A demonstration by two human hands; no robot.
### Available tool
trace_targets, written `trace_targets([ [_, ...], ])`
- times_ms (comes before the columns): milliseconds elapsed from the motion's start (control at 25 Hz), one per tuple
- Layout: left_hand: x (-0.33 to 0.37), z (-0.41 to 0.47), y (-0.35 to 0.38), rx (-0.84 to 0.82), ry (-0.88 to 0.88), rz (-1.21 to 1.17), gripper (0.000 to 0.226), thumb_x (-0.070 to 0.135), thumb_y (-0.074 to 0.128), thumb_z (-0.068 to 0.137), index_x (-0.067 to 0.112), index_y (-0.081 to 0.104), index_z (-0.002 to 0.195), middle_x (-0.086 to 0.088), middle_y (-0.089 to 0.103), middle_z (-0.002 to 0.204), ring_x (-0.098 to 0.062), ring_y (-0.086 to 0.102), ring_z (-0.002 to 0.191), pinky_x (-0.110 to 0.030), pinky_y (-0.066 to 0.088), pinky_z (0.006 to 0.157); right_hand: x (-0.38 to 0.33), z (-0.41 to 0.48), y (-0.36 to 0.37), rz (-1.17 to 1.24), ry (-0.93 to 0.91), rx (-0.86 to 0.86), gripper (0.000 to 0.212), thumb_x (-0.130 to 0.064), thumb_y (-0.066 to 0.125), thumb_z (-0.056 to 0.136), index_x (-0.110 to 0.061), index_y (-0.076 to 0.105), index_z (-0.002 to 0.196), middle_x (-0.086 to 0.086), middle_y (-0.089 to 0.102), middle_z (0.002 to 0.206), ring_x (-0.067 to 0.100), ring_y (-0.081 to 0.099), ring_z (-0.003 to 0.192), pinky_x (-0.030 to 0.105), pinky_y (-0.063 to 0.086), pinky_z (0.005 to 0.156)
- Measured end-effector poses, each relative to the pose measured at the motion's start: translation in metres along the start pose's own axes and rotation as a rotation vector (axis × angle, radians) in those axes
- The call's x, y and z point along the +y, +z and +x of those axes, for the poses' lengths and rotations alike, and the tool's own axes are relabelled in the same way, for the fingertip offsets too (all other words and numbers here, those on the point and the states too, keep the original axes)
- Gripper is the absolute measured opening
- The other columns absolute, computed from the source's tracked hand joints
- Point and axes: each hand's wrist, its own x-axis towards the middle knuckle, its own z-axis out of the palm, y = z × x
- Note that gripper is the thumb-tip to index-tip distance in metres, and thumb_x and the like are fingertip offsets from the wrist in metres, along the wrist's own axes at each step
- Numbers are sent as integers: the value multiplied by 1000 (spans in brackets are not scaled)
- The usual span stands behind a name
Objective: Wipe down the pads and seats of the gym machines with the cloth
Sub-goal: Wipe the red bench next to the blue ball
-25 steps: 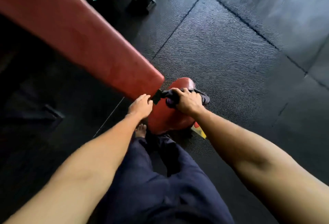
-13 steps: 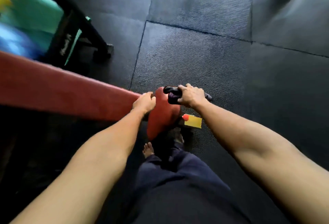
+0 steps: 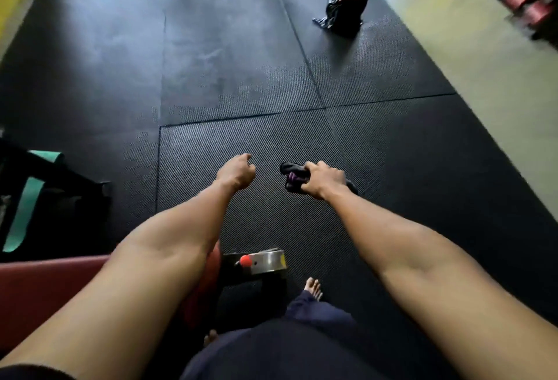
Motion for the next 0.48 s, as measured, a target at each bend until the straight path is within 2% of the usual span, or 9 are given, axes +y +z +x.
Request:
trace_targets([
  [400,264,100,13,-19,260,117,50,31,42,101,19,43,149,-9,49,149,-25,48,135,-43,40,109,229,54,-97,135,231,133,45,-47,62,87,-35,50,128,5,56,119,33,62,106,41,45,86],
  [480,313,121,9,-1,326,138,48,29,42,101,18,45,148,-11,49,148,-28,48,134,-41,40,107,266,65,-118,188,281,183,48,-47,63,86,-35,51,131,7,56,122,35,61,110,43,46,92],
])
